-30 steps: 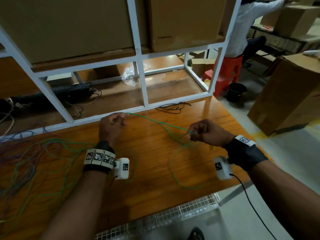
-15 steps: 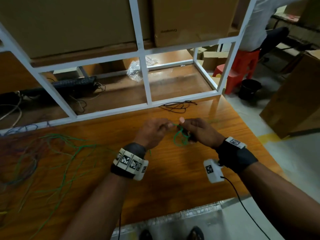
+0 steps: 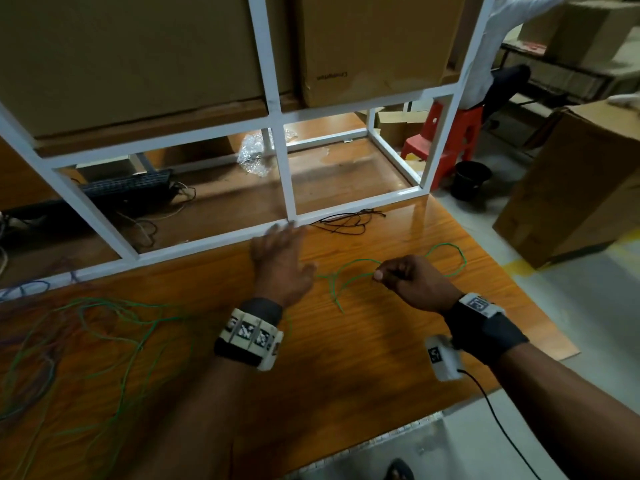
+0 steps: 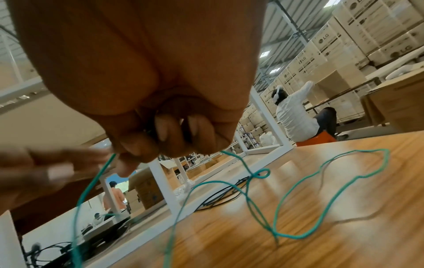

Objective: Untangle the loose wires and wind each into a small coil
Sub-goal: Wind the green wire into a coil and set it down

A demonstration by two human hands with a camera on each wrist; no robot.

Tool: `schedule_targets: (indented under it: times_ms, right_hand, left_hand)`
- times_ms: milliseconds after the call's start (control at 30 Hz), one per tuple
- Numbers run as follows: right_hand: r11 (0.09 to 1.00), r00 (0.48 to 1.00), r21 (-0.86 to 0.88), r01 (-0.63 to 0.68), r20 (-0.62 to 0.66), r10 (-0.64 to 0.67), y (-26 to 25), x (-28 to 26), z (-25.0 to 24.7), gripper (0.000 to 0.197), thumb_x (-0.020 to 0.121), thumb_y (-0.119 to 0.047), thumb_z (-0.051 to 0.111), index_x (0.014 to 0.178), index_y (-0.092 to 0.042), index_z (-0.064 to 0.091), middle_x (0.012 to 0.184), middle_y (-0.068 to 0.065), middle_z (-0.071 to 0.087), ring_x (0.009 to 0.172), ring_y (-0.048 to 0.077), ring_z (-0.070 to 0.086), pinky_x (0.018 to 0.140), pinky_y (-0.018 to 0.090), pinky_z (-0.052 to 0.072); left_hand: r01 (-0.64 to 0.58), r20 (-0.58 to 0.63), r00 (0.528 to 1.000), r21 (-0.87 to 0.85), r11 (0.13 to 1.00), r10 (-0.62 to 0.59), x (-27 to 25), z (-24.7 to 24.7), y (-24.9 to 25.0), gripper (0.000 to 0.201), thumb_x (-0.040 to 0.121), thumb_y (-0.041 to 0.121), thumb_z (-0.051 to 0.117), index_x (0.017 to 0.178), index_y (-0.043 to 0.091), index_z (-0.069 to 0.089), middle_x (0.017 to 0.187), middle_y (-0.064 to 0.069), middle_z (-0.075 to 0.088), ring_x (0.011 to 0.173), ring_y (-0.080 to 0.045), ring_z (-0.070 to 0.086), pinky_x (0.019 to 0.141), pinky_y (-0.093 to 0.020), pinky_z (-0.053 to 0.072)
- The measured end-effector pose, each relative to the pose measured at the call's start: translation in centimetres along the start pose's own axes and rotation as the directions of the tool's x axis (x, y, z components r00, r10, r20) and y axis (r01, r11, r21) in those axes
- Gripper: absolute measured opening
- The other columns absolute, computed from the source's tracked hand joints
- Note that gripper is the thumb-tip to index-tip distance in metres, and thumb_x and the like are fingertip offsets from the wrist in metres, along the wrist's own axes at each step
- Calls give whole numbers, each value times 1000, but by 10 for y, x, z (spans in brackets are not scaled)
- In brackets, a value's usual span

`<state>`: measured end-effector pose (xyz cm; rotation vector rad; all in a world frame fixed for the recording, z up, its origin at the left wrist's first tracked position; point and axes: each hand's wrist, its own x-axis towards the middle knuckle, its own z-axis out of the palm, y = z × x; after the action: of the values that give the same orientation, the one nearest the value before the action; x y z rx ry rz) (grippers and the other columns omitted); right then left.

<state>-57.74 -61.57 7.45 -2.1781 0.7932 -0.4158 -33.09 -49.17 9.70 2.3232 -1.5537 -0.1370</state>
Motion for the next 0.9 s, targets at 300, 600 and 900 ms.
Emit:
schedule_targets:
  times_ms: [300,600,900]
  right_hand:
    - [996,997,67,-60,50,57,-8,-16,-34,34,101,-37,64,85,-8,72,64,2,62,60,16,59,59,30,48]
    - [971,970,15,-241,-34,241,21,-52,-63,27,107,-27,52,89,-18,71,60,-7,57,53,10,56,57,24,46]
    - [994,997,83,-66,-36,70,-12,-22,-34,32,103,-37,62,80,-16,71,57,-4,59,52,11,50,54,29,41]
  left_hand:
    - [-85,95,985,-469,879,146,11,17,5,23,102,36,54,101,25,75,98,1,71,92,-21,64,83,-36,52]
    - [84,100,992,-32,996,-81,40,0,-49,53,94,36,63,143,19,52,149,-10,50,135,-31,45,115,-45,34]
    - [-469,122,856,-224,854,502,10,31,89,27,104,32,49,125,26,66,118,-1,68,109,-25,61,105,-46,44]
